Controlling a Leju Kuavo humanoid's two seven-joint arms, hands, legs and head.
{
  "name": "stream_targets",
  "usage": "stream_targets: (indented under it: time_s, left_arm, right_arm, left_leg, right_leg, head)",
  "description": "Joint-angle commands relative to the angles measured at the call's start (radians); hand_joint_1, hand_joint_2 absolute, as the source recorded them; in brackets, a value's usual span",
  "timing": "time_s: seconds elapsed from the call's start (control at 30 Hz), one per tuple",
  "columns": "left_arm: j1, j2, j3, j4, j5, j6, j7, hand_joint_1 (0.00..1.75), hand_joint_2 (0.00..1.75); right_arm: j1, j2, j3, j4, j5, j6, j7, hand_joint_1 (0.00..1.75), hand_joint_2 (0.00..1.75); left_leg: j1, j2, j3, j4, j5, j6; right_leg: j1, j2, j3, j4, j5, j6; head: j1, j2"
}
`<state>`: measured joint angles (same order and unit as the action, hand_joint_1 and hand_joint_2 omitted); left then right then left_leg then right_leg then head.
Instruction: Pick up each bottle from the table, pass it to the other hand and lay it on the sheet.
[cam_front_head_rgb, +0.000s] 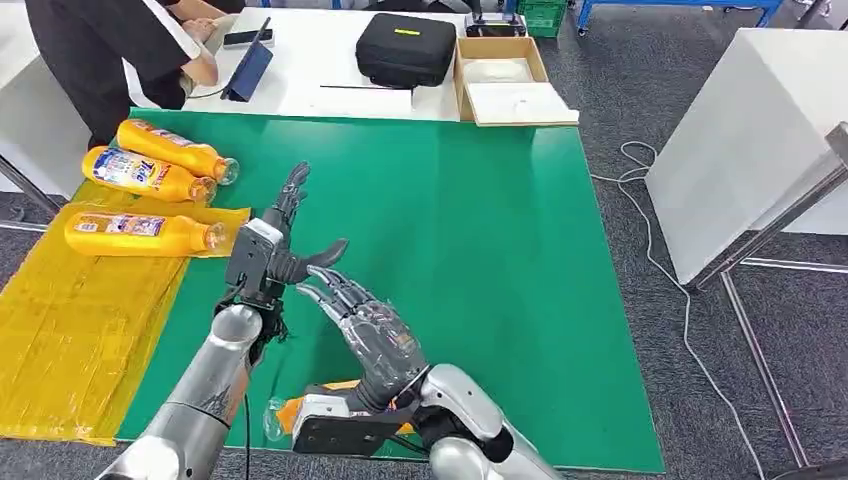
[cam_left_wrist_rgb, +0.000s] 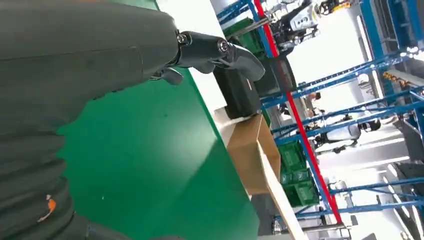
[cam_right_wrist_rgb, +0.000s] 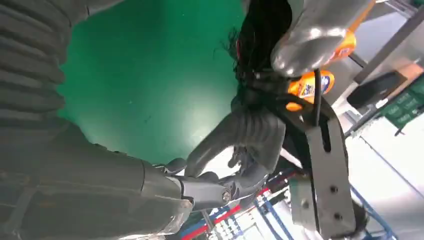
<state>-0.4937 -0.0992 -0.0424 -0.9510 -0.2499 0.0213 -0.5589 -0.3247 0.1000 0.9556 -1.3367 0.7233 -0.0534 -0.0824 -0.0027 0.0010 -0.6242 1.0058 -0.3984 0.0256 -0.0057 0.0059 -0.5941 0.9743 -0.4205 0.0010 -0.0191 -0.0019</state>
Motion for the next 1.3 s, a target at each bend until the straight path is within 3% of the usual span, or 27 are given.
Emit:
stream_targets:
  time_s: [0.03,0.47,0.67,0.87,1.17,1.3]
  left_arm:
    - [-0.041,0.032,0.068,0.059,-0.004,0.030,0.021,0.00,1.75]
    - [-0.073,-0.001,0.086,0.087,-0.020,0.051,0.039,0.00,1.75]
    - [-0.067,0.000,0.095,0.079,-0.018,0.053,0.042,0.00,1.75]
    - [-0.059,-0.003,0.127,0.068,-0.027,0.040,0.060,0.00,1.75]
    - [-0.063,-0.005,0.127,0.074,-0.032,0.040,0.061,0.00,1.75]
    - [-0.063,-0.004,0.131,0.085,-0.037,0.045,0.065,0.00,1.75]
  right_arm:
    - [-0.079,-0.038,0.098,0.005,0.052,0.030,0.076,0.00,1.75]
    - [0.023,-0.153,0.116,-0.368,0.274,0.040,0.239,0.00,1.75]
    - [0.024,-0.150,0.115,-0.361,0.281,0.041,0.242,0.00,1.75]
    - [0.126,-0.163,0.061,-0.355,0.333,0.060,0.259,0.00,1.75]
    - [0.133,-0.157,0.051,-0.346,0.338,0.067,0.258,0.00,1.75]
    - [0.198,-0.168,0.018,-0.257,0.351,0.064,0.246,0.00,1.75]
  left_leg:
    - [0.000,0.002,0.005,0.000,-0.002,-0.003]
    - [0.000,-0.002,0.001,0.000,-0.001,-0.001]
    - [0.000,-0.002,0.003,0.000,-0.001,-0.002]
    - [0.000,-0.003,0.004,-0.001,-0.001,-0.002]
    - [0.000,-0.002,0.004,0.000,-0.001,-0.002]
    - [0.000,-0.003,0.004,-0.001,-0.001,-0.002]
  right_leg:
    - [0.000,0.001,0.004,0.000,-0.001,0.000]
    - [0.000,-0.002,0.002,-0.001,-0.001,0.000]
    - [0.000,-0.002,0.004,0.000,-0.002,0.000]
    - [0.000,-0.003,0.005,-0.002,-0.002,0.000]
    - [0.000,-0.002,0.004,-0.001,-0.001,0.000]
    - [0.000,-0.004,0.005,-0.002,-0.001,0.000]
  head:
    - [0.000,0.000]
    - [0.000,0.000]
    - [0.000,0.000]
    - [0.000,0.000]
    - [0.000,0.000]
    - [0.000,0.000]
